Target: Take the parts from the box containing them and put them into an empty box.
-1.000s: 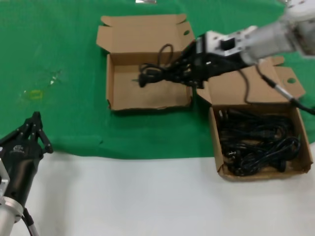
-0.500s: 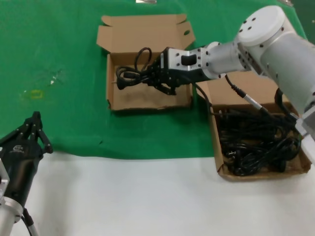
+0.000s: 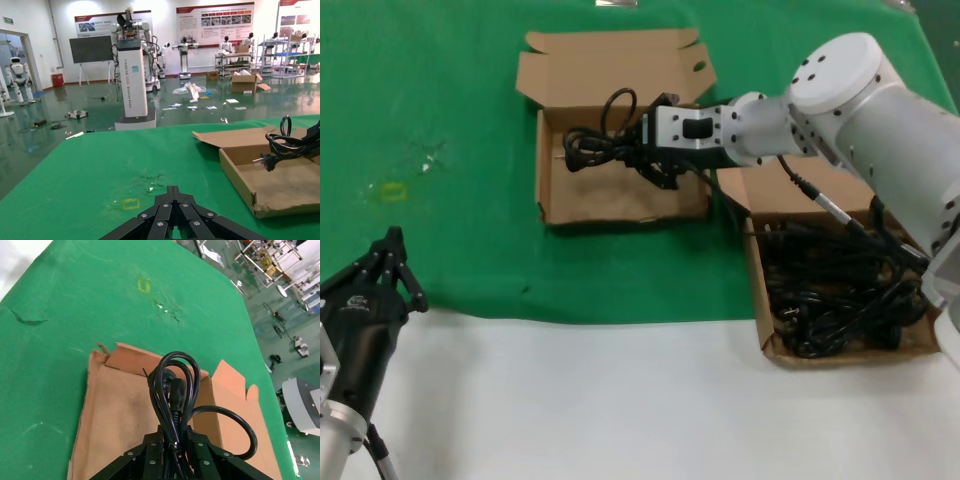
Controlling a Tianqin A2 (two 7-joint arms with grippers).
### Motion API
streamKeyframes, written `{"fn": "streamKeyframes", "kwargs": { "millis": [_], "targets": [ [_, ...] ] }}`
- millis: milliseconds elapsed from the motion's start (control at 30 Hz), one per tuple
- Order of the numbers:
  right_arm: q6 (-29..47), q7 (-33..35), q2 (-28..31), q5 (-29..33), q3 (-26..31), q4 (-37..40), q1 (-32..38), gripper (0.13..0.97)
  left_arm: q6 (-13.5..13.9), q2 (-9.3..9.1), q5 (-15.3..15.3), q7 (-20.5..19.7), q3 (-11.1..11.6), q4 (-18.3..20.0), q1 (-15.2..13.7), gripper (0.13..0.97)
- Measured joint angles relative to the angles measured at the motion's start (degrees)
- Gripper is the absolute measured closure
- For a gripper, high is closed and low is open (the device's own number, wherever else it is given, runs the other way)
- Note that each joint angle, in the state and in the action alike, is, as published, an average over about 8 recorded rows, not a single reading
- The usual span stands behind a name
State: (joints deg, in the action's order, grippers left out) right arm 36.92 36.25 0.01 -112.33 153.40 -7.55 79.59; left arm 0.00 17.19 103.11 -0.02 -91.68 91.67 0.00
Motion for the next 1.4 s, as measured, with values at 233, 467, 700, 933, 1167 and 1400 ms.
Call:
{"fn": "streamKeyframes", "kwargs": {
  "millis": [233, 467, 700, 933, 1167, 1400],
  "targets": [
    [-1.87, 0.10, -0.01, -3.53, 3.40, -0.41, -0.59, 0.874, 0.00, 0.00, 0.00, 0.00, 0.00, 0.00, 0.00, 0.953],
    [-2.88, 0.46, -0.01, -4.43, 4.16, -0.84, -1.23, 0.867, 0.00, 0.00, 0.00, 0.00, 0.00, 0.00, 0.00, 0.953],
    [-3.68, 0.87, -0.01, -4.74, 4.30, -1.17, -1.71, 0.818, 0.00, 0.00, 0.00, 0.00, 0.00, 0.00, 0.00, 0.953],
    [-4.06, 1.18, -0.01, -5.36, 4.32, -1.26, -1.84, 0.725, 0.00, 0.00, 0.00, 0.00, 0.00, 0.00, 0.00, 0.953],
    [-4.09, 1.22, -0.01, -5.47, 4.32, -1.26, -1.85, 0.596, 0.00, 0.00, 0.00, 0.00, 0.00, 0.00, 0.00, 0.953],
    [-4.09, 1.22, -0.01, -5.47, 4.32, -1.26, -1.85, 0.498, 0.00, 0.00, 0.00, 0.00, 0.00, 0.00, 0.00, 0.934]
  ]
}}
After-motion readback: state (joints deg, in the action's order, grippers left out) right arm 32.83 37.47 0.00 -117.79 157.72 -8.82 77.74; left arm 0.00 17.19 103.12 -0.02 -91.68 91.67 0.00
